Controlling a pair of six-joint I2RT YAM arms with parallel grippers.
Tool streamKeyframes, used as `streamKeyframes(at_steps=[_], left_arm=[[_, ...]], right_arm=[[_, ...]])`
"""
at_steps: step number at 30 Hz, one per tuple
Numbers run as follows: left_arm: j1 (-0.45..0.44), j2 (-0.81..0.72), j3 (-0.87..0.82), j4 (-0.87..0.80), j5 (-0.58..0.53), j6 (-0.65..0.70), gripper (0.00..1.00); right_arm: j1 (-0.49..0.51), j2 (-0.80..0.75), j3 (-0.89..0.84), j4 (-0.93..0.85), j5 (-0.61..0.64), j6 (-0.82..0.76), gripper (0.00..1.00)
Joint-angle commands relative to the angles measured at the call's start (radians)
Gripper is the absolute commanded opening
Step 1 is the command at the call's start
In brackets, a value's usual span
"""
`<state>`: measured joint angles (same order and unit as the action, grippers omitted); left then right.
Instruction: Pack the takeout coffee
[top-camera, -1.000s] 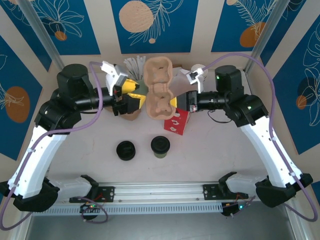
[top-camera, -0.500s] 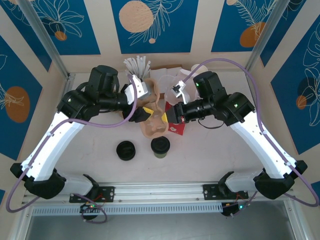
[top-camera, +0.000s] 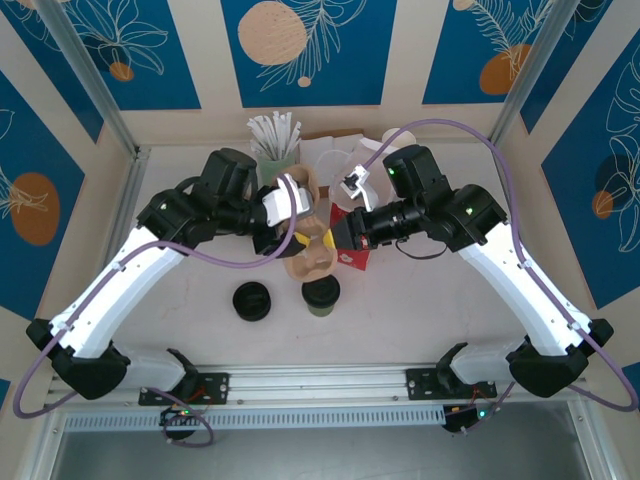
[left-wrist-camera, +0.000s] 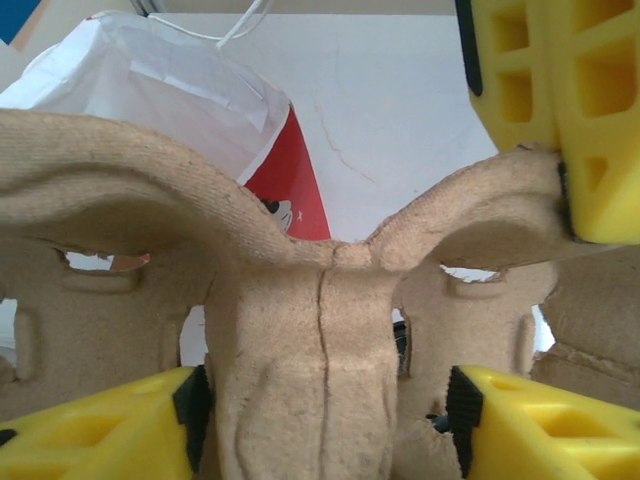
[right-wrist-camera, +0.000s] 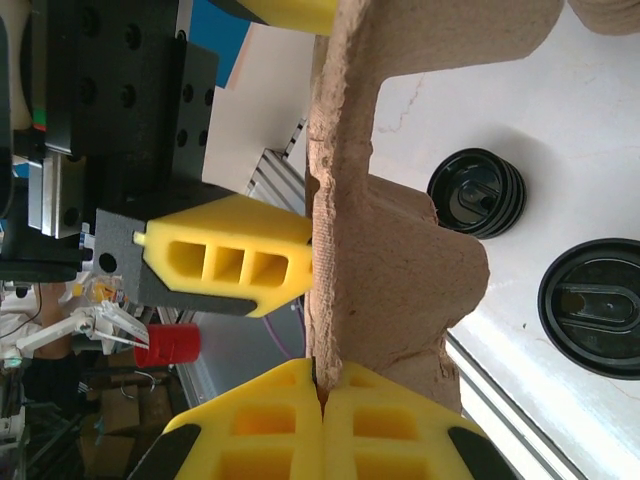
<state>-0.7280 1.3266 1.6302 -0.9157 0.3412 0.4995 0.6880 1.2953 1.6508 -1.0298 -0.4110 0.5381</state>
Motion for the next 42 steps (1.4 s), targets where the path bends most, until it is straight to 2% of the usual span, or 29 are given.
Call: streamKeyframes(at_steps=[1,6,15,24,27,30,34,38,42], left_arm=[[-0.014,-0.042,-0.024,0.055,-0.025,0.013,0.61],[-0.015,-0.054,-0.041,0.075,-0.036,0.003,0.54],[-0.021,-0.053,-0.052,0.086,-0.008,-0.008,0.54],[-0.022,-0.054,-0.053,0.096,-0.009,-0.018,0.42],[-0.022,-0.051,-0.053,0.102,-0.010,-0.026,0.41],[-0.023,-0.049,-0.052,0.113,-0.024,-0.033,0.41],[-0.022,-0.041,-0.047,0.126,-0.056,-0.054,0.41],[-0.021,-0.035,-0.041,0.136,-0.059,-0.068,0.41],[-0.022,-0.033,-0.038,0.146,-0.071,-0.085,0.41]], right_arm=[[0.008,0.005,0.029,-0.014,-0.009,-0.001,0.00],[0.012,0.005,0.029,-0.016,-0.009,0.000,0.00],[0.017,0.005,0.028,-0.018,-0.011,0.001,0.00],[0.018,0.004,0.029,-0.027,-0.002,0.002,0.00],[0.008,-0.001,0.028,-0.027,0.006,0.008,0.09],[-0.015,-0.015,0.026,-0.030,0.013,0.013,0.25],[-0.080,-0.051,0.023,-0.040,0.017,0.004,0.40],[-0.204,-0.087,0.021,-0.050,0.046,0.011,0.45],[-0.309,-0.088,0.028,-0.081,0.261,0.037,0.48]])
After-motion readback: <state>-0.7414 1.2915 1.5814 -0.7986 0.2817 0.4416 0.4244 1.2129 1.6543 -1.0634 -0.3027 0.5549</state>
